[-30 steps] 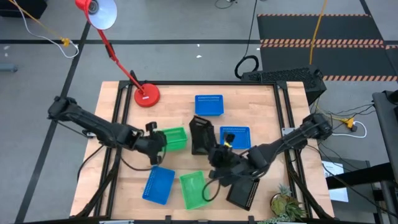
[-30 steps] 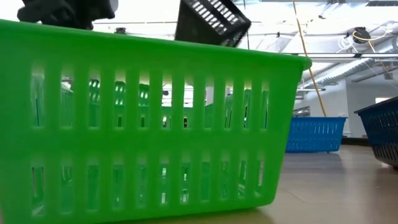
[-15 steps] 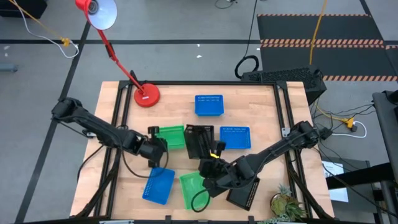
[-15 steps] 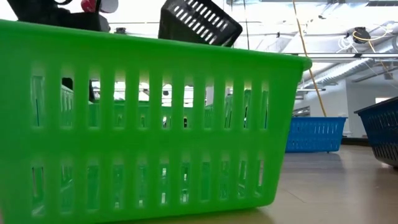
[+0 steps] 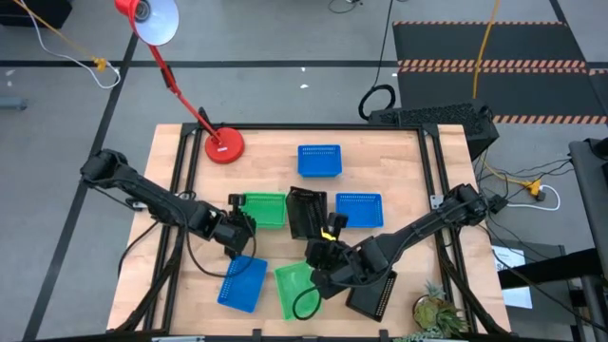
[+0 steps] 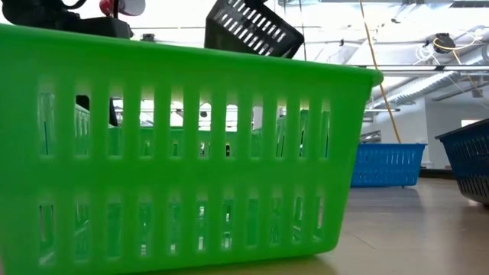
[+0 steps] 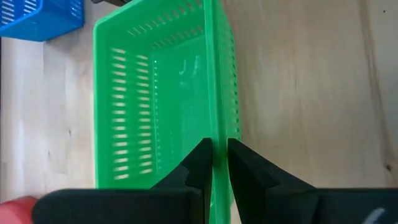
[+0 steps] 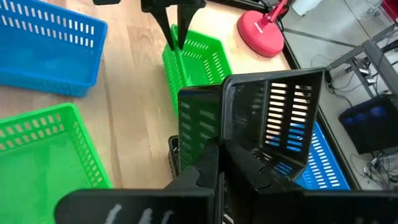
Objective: Stack baskets by color
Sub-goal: Stack the top black bin on the middle black bin
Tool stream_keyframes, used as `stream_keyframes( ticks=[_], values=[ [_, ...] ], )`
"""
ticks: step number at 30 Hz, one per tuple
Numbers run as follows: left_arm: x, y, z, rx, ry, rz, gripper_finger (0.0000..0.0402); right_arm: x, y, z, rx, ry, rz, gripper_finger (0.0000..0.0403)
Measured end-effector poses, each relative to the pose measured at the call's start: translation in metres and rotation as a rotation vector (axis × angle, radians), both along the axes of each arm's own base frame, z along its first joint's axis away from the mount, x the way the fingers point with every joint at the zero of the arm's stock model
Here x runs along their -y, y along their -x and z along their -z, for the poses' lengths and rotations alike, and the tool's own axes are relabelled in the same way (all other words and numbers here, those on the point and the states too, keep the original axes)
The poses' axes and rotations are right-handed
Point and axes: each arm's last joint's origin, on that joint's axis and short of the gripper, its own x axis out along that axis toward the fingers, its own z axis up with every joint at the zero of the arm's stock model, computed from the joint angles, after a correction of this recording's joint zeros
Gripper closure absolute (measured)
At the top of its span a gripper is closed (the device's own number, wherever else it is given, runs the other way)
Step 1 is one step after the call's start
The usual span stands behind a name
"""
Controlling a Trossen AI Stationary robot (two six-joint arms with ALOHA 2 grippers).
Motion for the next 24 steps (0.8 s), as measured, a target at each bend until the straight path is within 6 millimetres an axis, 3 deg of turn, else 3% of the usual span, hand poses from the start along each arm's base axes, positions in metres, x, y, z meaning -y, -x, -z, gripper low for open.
stream_keyframes(
  ticks=[4, 15, 19, 24],
  values=[
    [0.001, 0.000, 0.000, 0.001, -0.006, 0.003, 0.0330, 0.001, 0.000, 0.002, -0.005, -0.009, 0.011, 0.0395],
    [0.000, -0.004, -0.006, 0.078, -0.028, -0.072, 0.0193, 0.011, -0.004, 0.017, -0.053, -0.060, 0.033, 0.0395],
    [0.003, -0.009, -0.023, 0.147, 0.016, -0.095, 0.0176, 0.019, -0.007, 0.026, -0.071, -0.079, 0.046, 0.0395],
    [0.008, -0.018, -0.053, 0.278, 0.102, -0.134, 0.0183, 0.024, -0.008, 0.033, -0.091, -0.121, 0.046, 0.0395]
  ],
)
